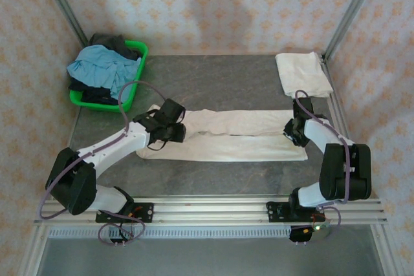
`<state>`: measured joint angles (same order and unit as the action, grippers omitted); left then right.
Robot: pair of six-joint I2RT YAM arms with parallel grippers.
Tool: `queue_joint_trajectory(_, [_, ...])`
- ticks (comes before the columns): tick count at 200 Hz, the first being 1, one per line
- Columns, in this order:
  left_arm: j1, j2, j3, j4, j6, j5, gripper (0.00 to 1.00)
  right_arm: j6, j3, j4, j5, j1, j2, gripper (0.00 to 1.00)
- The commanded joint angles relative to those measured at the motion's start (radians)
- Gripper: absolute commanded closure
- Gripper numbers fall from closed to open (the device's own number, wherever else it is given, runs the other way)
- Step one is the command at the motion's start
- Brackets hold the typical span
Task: Fold and stack the t-shirts
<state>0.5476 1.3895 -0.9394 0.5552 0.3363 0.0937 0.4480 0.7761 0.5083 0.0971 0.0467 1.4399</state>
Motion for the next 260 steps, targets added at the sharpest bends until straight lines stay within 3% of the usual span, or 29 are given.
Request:
queue_joint_trajectory(1, [-0.024, 0.033, -0.065, -0.042, 0.015, -0.008, 0.63, -0.013, 0.005, 0.035, -0.039, 0.004, -0.029, 0.68])
queue_joint_trajectory(31, [-0.069, 0.122, -0.171, -0.052, 0.009, -0.021, 0.52, -0.017, 0.011, 0.049, -0.061, 0.004, -0.046, 0.67])
queue_joint_trajectory(61, [-0.114, 0.218, -0.238, -0.073, 0.015, -0.026, 0.52, -0.017, 0.009, 0.040, -0.063, 0.004, -0.057, 0.66])
queue_joint_trajectory(95, [-0.171, 0.273, -0.191, -0.108, 0.054, -0.046, 0.52, -0.015, 0.011, 0.020, -0.046, 0.004, -0.049, 0.65])
queue_joint_trajectory(163, [-0.216, 0.205, -0.026, -0.122, 0.113, -0.107, 0.50, -0.015, 0.023, 0.017, -0.048, 0.003, -0.034, 0.64])
queue_joint_trajectory(213, [-0.218, 0.109, -0.031, -0.100, 0.113, -0.093, 0.47, -0.030, 0.029, -0.062, 0.013, -0.045, -0.101, 0.49])
queue_joint_trajectory(260, [-0.218, 0.080, -0.049, -0.103, 0.112, -0.090, 0.43, -0.028, 0.144, -0.076, -0.008, -0.129, 0.038, 0.46])
